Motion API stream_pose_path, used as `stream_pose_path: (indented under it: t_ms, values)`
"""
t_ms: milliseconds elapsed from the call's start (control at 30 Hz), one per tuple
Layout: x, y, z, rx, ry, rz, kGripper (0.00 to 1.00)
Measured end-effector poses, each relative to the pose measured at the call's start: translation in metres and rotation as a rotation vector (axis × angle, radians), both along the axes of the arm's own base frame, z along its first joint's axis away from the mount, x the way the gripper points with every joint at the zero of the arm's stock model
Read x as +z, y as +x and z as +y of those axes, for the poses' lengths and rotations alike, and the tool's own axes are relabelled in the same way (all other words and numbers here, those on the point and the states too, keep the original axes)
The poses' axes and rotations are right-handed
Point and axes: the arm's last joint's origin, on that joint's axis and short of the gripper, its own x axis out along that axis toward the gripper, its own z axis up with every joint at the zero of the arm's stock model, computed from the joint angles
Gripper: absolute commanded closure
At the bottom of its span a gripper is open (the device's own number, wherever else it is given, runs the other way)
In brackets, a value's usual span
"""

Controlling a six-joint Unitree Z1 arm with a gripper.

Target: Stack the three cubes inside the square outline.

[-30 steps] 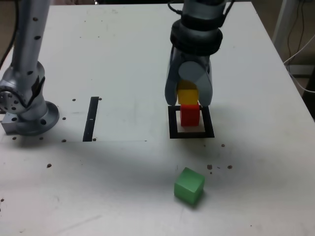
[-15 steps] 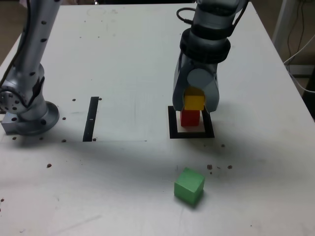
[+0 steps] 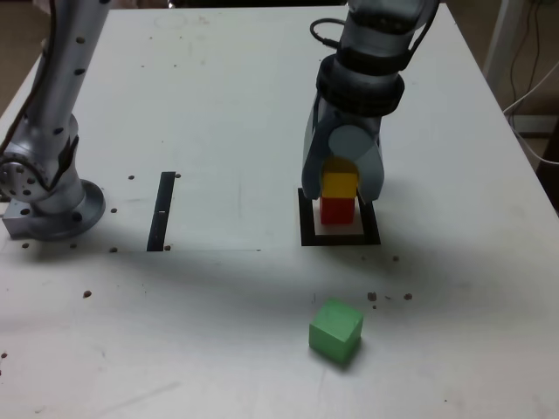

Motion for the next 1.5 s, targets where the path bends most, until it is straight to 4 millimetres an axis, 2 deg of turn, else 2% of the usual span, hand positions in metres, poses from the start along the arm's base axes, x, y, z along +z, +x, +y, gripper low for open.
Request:
stream_pose_path:
  t_ms: [433, 667, 833, 1067, 1233, 1500]
  values:
    - [-0.004, -0.003, 0.001, -0.001, 0.001, 0.014, 0.01]
    - [0.025, -0.024, 0.005, 0.011, 0.047, -0.054, 0.01]
    - [0.038, -0.039, 0.001, 0.009, 0.055, -0.076, 0.01]
    - [0.044, -0.050, -0.028, -0.043, 0.057, -0.090, 0.00]
    - [0.045, -0.056, -0.067, -0.110, 0.052, -0.102, 0.00]
    - [0.034, -0.057, -0.120, -0.192, 0.036, -0.083, 0.00]
